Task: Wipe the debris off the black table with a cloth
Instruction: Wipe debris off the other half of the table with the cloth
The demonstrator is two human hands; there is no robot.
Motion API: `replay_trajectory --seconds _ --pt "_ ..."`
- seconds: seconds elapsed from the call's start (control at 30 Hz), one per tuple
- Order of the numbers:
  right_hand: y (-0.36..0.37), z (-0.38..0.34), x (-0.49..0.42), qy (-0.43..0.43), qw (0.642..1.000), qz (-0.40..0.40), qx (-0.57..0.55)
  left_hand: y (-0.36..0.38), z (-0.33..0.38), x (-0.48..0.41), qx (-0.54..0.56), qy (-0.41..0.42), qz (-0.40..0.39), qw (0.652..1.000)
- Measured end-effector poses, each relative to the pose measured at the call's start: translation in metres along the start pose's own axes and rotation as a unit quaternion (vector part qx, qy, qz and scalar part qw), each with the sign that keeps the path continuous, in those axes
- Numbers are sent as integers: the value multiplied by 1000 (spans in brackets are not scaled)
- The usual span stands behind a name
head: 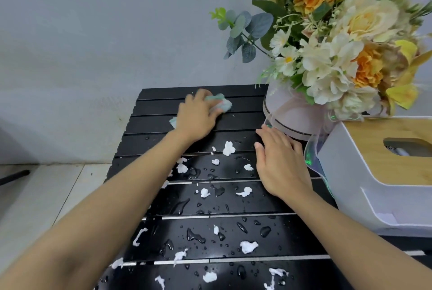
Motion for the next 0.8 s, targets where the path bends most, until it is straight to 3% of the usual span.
replay_trajectory --seconds 0.07,0.13,0.2,0.23,0.3,0.37,0.4,0.47,0.53,0.6,0.67,0.7,0.73,0.8 --pt "-1 -1 0 -1 1000 -1 1 -2 34 29 43 108 -12 993" --pt "-1 -1 1 -1 1000 -1 0 0 48 49 182 177 -115 960" --pt "-1 -1 1 -1 1000 0 -4 -13 36 48 302 151 -198 920" --pt "-1 -1 1 -2 1000 2 -4 -23 14 35 336 107 -170 920" --pt "-1 -1 0 -1 1000 7 -3 -38 -56 6 307 -48 -62 948" --pt "0 -1 0 -3 1000 8 0 -35 -115 -2 124 -174 -9 977" --pt "1 0 1 -4 1000 7 3 -28 -121 0 54 -194 -4 980" --pt "1 0 0 -4 1000 10 -1 -20 -97 8 -18 -162 5 987" --pt "0 0 0 -4 1000 11 -3 -14 -48 25 -33 -70 4 997" --pt "1 -1 0 -4 1000 6 0 -9 4 58 21 65 -39 997" --pt "-1 0 0 -1 1000 5 1 -6 27 83 163 138 -157 964" --pt "-2 -1 0 0 1000 5 1 -14 25 85 232 135 -191 944" --pt "-2 -2 1 -1 1000 4 1 -24 8 77 271 107 -178 940" --pt "-2 -2 1 -2 1000 6 0 -47 -57 49 283 -4 -71 957"
Point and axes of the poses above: each hand's wrist, its own x-axis away from the middle knuckle, its own y-axis out of the palm, z = x × y, the point moved 9 cm from there along -x, towards the middle knuckle, and after that the axes turned 1 degree about y, right-handed, at the moved point
